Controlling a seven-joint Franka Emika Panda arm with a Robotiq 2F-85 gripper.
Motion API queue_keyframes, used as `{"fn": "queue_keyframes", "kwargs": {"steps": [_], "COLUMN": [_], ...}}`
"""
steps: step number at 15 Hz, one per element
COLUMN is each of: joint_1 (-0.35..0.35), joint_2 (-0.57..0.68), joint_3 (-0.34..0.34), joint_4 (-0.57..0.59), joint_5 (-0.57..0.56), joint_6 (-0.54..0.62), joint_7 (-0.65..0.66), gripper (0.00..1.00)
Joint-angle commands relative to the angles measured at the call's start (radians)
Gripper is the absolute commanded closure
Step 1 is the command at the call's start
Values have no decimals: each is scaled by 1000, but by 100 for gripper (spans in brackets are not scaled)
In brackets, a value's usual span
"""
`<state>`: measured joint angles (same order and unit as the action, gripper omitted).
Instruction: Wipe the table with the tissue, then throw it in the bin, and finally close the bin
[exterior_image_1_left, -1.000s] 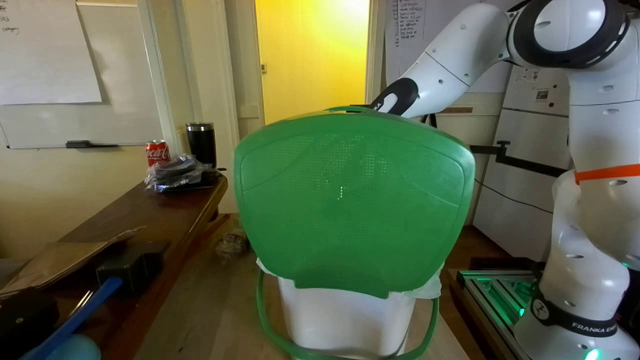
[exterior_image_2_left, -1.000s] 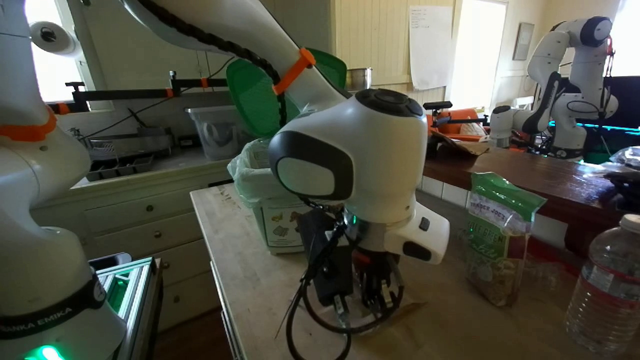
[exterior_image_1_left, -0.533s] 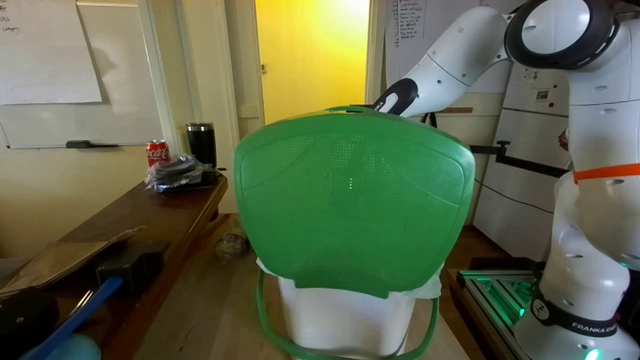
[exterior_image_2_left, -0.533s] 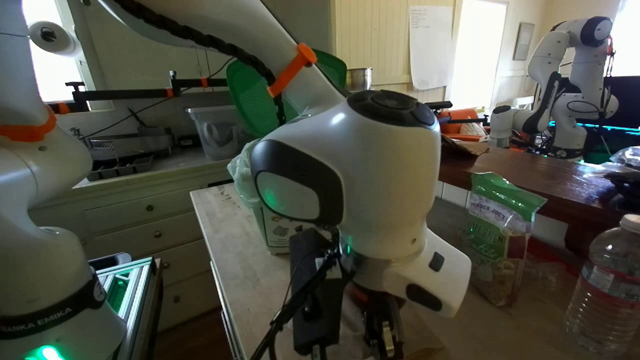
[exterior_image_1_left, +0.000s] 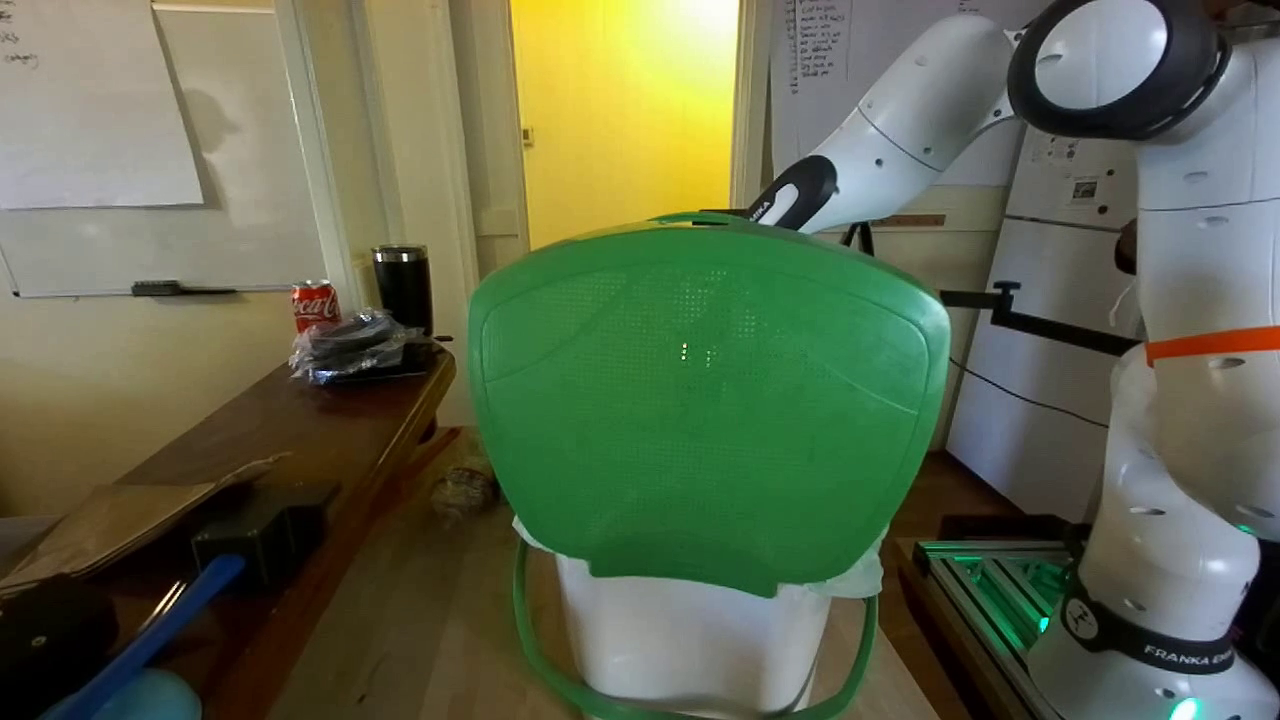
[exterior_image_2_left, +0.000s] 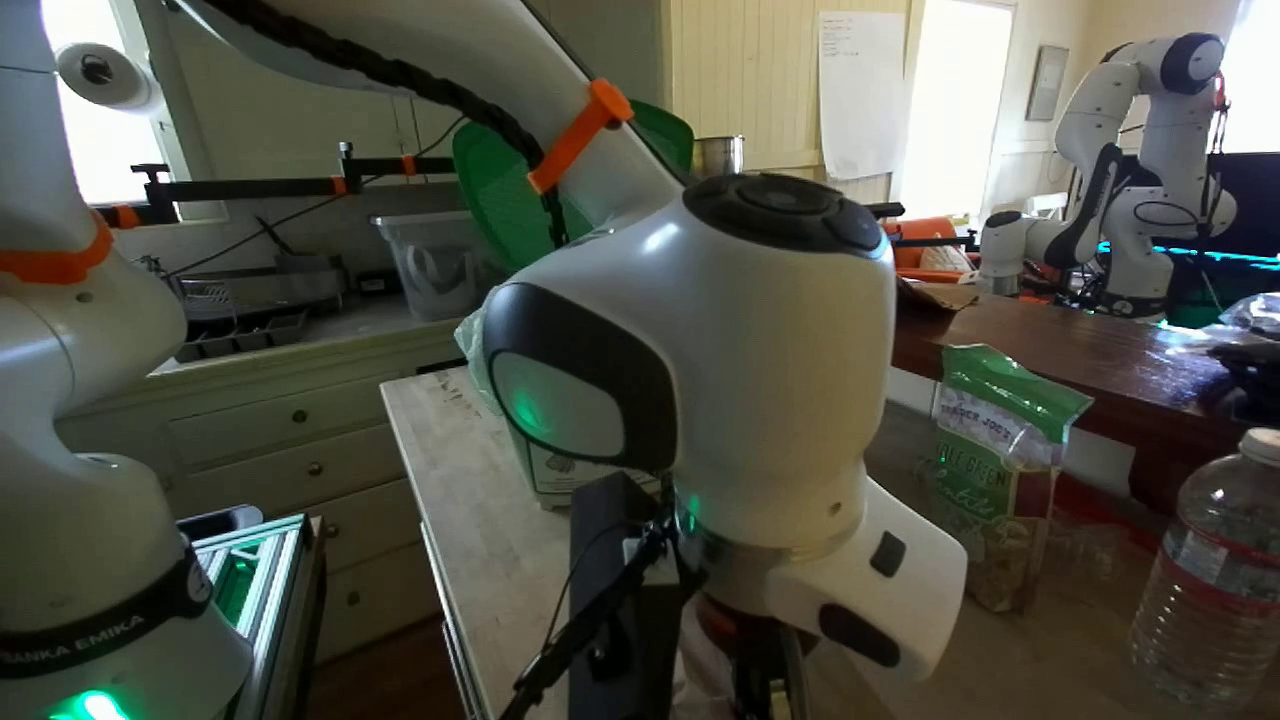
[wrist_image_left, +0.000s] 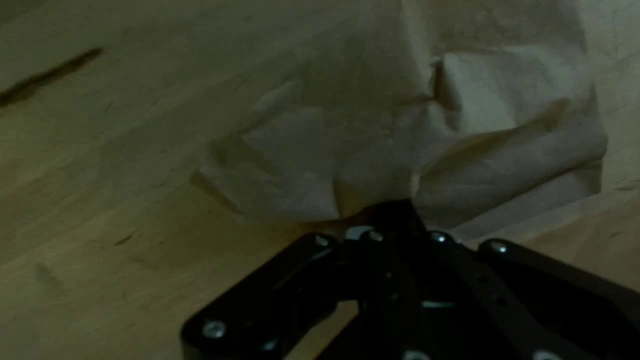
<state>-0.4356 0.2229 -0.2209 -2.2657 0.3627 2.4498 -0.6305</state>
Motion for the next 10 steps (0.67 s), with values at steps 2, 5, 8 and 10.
{"fn": "queue_keyframes", "kwargs": {"steps": [2, 5, 8, 10], "joint_1": [-1, 1, 10, 17], "joint_2": [-55, -94, -138, -173], "joint_3": [-23, -34, -39, -41], "joint_4": [18, 41, 54, 59], "joint_5": [-32, -27, -14, -4], "joint_6": [1, -9, -27, -49], "joint_7": [-1, -13, -35, -63], "gripper": [99, 99, 99, 99]}}
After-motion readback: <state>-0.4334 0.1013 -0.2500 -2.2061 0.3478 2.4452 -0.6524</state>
